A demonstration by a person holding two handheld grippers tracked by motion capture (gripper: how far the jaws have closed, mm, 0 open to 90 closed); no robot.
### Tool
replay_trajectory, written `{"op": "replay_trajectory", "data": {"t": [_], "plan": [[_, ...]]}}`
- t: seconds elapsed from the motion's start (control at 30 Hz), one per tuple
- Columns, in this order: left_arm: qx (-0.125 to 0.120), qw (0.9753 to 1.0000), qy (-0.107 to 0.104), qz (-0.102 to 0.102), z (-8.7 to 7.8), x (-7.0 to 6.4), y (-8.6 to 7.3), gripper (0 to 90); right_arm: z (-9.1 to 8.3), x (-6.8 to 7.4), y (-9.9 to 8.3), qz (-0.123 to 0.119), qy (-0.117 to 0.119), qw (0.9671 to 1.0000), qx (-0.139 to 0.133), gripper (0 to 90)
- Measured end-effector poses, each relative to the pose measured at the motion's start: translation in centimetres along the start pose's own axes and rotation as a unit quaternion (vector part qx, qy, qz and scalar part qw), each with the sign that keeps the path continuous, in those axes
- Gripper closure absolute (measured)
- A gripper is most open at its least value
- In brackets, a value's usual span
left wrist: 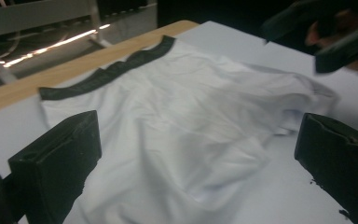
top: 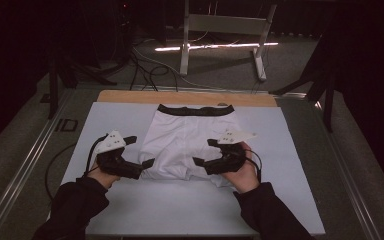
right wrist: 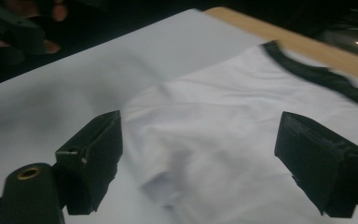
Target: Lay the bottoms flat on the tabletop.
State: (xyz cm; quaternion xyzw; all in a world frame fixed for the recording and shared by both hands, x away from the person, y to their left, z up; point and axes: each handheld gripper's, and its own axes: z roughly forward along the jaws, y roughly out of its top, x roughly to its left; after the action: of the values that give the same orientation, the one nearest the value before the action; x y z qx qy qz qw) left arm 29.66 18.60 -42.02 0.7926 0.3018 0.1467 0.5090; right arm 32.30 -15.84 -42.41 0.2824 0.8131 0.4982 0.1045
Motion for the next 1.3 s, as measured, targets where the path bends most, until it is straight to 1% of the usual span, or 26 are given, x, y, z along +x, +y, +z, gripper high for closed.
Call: {"op": "replay_trajectory", "data": {"t": [0.13,0.17,0.23,0.27,0.33,0.37,0.4,0.47,0.5,0.57,0.6,0.63,0.67,0.7,0.73,0.77,0.8,0.87,0.93,1.03,1.07,1.13,1.17,1.23,1.27,1.3], "plan": [[-0.002,1.0000,-0.001,0.007,-0.8,-1.2,-1.4,2.0,1.4,1.9,-0.9,-0.015,0.042,0.9990,0.004,24.0],[-0.002,0.9999,0.003,0.013,-1.0,-1.6,-1.8,2.0,1.7,2.1,-1.1,-0.016,0.052,0.9985,0.002,24.7],[-0.005,0.9998,0.010,0.015,-1.2,-2.2,-2.7,2.0,2.4,2.8,-1.4,-0.023,0.072,0.9971,0.007,30.2],[-0.005,0.9998,0.013,0.016,-1.3,-2.4,-3.1,2.0,2.9,3.3,-1.6,-0.029,0.096,0.9950,0.005,33.6],[-0.006,0.9998,0.017,0.012,-1.4,-2.8,-4.2,2.0,3.7,4.1,-1.9,-0.043,0.128,0.9908,0.008,35.6],[-0.006,0.9998,0.017,0.012,-1.4,-2.8,-4.2,2.0,3.7,4.1,-1.9,-0.043,0.128,0.9908,0.008,35.6],[0.000,0.9997,0.022,0.011,-1.6,-3.2,-5.4,1.9,4.6,4.9,-2.2,-0.055,0.152,0.9869,0.011,37.8],[0.003,0.9997,0.024,0.007,-1.9,-3.5,-6.5,2.0,5.5,5.5,-2.4,-0.069,0.156,0.9851,0.021,39.7],[0.003,0.9997,0.024,0.007,-1.9,-3.5,-6.5,1.9,5.8,5.7,-2.4,-0.073,0.157,0.9847,0.022,40.7],[0.012,0.9992,0.036,0.011,-2.4,-4.1,-8.1,1.9,6.7,6.1,-2.6,-0.080,0.147,0.9850,0.038,42.7],[0.013,0.9992,0.036,0.011,-2.5,-4.3,-8.4,1.9,7.3,6.3,-2.7,-0.081,0.147,0.9848,0.045,44.6],[0.013,0.9992,0.036,0.011,-2.5,-4.3,-8.4,1.9,7.3,6.3,-2.7,-0.081,0.147,0.9848,0.045,44.6],[0.018,0.9990,0.040,0.010,-2.7,-4.8,-9.1,1.6,8.2,6.6,-3.0,-0.081,0.139,0.9851,0.060,45.5],[0.017,0.9991,0.038,0.007,-2.8,-5.2,-9.5,1.6,8.6,6.6,-3.1,-0.087,0.139,0.9845,0.063,45.6],[0.020,0.9991,0.036,0.005,-2.8,-5.3,-9.7,1.6,9.1,6.5,-3.2,-0.104,0.139,0.9826,0.067,46.6],[0.020,0.9991,0.036,0.005,-2.8,-5.3,-9.7,1.6,9.4,6.8,-3.3,-0.099,0.129,0.9835,0.079,47.9],[0.023,0.9990,0.037,0.011,-2.8,-5.6,-10.1,1.6,9.9,6.9,-3.5,-0.108,0.131,0.9821,0.081,49.5],[0.023,0.9988,0.042,0.009,-2.8,-5.6,-10.2,1.6,10.6,7.2,-3.5,-0.126,0.108,0.9818,0.092,49.8],[0.020,0.9987,0.046,0.011,-2.8,-5.5,-10.3,1.6,11.3,7.2,-3.6,-0.135,0.086,0.9825,0.094,49.6],[0.017,0.9989,0.043,0.005,-2.7,-5.4,-10.3,1.8,12.2,7.1,-3.6,-0.144,0.061,0.9818,0.108,48.0],[0.018,0.9988,0.045,0.006,-2.6,-5.4,-10.4,1.8,12.6,7.0,-3.6,-0.148,0.056,0.9808,0.114,49.6],[0.022,0.9989,0.041,0.007,-2.6,-5.4,-10.4,1.8,12.9,7.0,-3.6,-0.144,0.054,0.9812,0.117,50.8],[0.021,0.9989,0.042,0.002,-2.5,-5.4,-10.4,2.5,13.4,7.0,-3.7,-0.150,0.045,0.9801,0.122,62.4],[0.022,0.9989,0.042,0.003,-2.5,-5.3,-10.4,2.8,13.6,7.1,-3.7,-0.156,0.034,0.9786,0.130,71.2],[0.020,0.9988,0.043,0.003,-2.5,-5.4,-10.5,2.8,13.7,6.9,-3.7,-0.154,0.029,0.9788,0.132,80.9],[0.020,0.9988,0.043,0.003,-2.5,-5.4,-10.5,2.9,13.7,6.8,-3.6,-0.147,0.030,0.9801,0.130,86.9]]}}
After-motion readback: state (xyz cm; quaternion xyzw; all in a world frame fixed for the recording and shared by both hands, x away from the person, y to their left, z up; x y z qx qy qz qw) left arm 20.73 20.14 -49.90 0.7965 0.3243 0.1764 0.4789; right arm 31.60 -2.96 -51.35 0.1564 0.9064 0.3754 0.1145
